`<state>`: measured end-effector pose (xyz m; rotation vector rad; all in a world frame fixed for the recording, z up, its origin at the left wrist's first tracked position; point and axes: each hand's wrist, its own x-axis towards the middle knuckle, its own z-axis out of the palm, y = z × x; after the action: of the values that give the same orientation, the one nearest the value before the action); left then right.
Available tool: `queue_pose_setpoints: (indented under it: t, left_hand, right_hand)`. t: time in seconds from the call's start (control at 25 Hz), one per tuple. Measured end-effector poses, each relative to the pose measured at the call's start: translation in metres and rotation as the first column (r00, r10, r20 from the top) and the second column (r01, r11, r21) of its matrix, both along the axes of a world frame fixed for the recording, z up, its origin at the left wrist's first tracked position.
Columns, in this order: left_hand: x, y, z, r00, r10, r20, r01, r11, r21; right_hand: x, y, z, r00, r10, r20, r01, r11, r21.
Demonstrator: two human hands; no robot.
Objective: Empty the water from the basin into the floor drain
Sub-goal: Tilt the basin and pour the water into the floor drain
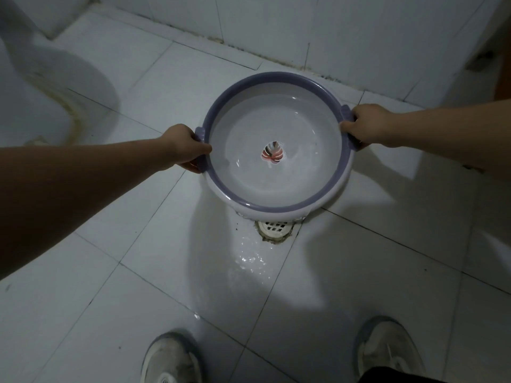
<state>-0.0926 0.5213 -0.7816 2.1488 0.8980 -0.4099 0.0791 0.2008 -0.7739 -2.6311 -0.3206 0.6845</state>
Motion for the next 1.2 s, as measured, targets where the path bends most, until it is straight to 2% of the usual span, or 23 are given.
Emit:
queue_pose_setpoints:
  t: [1.2]
  left_hand:
    - [-0.0027, 0.0006, -0.0005, 1.000, -0.018, -0.023, 0.019, 1.000, 0.017]
  right_hand:
    - [-0.0005, -0.0033, -0.0071, 1.000, 0.024, 0.016, -0.023, 1.000, -0.010]
